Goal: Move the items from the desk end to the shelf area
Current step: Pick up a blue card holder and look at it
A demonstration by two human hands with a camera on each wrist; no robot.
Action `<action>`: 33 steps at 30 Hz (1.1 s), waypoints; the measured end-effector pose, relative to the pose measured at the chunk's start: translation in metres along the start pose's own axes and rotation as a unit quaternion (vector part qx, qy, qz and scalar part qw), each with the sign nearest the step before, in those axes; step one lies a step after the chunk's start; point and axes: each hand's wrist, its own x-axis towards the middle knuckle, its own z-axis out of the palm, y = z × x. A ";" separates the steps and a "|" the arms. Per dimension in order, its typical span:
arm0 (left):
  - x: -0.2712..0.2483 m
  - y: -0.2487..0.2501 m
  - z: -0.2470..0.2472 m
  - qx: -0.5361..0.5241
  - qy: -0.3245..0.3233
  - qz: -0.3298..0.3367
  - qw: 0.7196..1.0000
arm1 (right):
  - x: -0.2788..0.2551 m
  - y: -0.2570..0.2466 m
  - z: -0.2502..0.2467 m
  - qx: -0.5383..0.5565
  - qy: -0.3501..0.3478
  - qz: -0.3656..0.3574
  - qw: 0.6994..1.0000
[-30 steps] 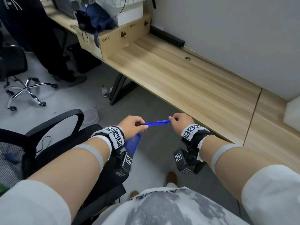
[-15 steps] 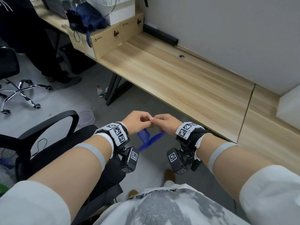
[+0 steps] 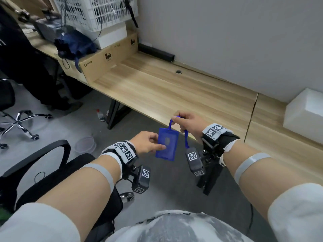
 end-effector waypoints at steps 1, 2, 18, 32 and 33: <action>0.009 0.012 0.012 -0.024 -0.007 -0.009 1.000 | -0.003 0.004 -0.021 0.016 0.044 0.007 0.999; 0.019 0.024 0.026 -0.044 -0.014 -0.015 0.999 | -0.007 0.009 -0.044 0.021 0.090 0.022 0.996; 0.158 0.266 0.292 -0.335 -0.140 0.027 0.931 | -0.155 0.103 -0.300 0.124 0.320 0.066 0.937; 0.230 0.320 0.422 -0.109 -0.392 0.107 0.907 | -0.209 0.130 -0.374 0.112 0.358 0.192 0.907; 0.234 0.322 0.429 -0.117 -0.399 0.105 0.903 | -0.213 0.133 -0.377 0.113 0.366 0.196 0.903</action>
